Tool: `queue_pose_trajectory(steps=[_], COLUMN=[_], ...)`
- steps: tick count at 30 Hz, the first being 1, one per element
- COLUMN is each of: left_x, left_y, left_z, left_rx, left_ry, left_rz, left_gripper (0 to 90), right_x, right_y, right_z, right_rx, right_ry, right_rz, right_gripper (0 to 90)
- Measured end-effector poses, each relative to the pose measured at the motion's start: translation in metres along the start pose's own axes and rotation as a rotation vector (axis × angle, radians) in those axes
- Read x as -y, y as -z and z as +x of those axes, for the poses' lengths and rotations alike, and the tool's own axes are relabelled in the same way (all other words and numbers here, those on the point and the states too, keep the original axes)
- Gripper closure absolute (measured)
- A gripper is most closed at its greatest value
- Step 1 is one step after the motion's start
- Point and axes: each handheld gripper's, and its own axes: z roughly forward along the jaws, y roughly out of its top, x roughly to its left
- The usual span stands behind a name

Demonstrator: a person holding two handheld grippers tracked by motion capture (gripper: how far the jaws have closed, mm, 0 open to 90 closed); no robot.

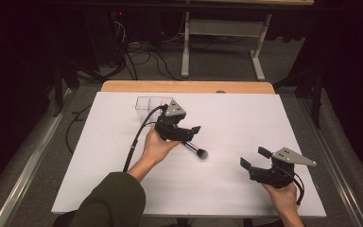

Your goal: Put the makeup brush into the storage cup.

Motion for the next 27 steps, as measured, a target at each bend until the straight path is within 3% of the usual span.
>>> queue_pose_trajectory(steps=[7, 15, 27], left_x=[-0.0010, -0.0026, -0.0054], left_y=[0.0002, 0.0009, 0.0018], left_z=[0.0047, 0.0069, 0.0103], left_rx=[0.011, 0.000, -0.004], left_ry=[0.024, 0.008, 0.002], left_rz=[0.055, 0.110, 0.143], left_gripper=[27.4, 27.6, 27.5], right_x=[0.0001, 0.0001, 0.0003], right_y=[-0.0001, -0.0002, -0.0009], right_z=[0.0003, 0.0000, -0.0004], right_rx=[-0.001, 0.001, -0.004], right_ry=[-0.004, -0.002, -0.007], right_rz=[0.004, 0.004, 0.008], right_gripper=[17.1, 17.1, 17.2])
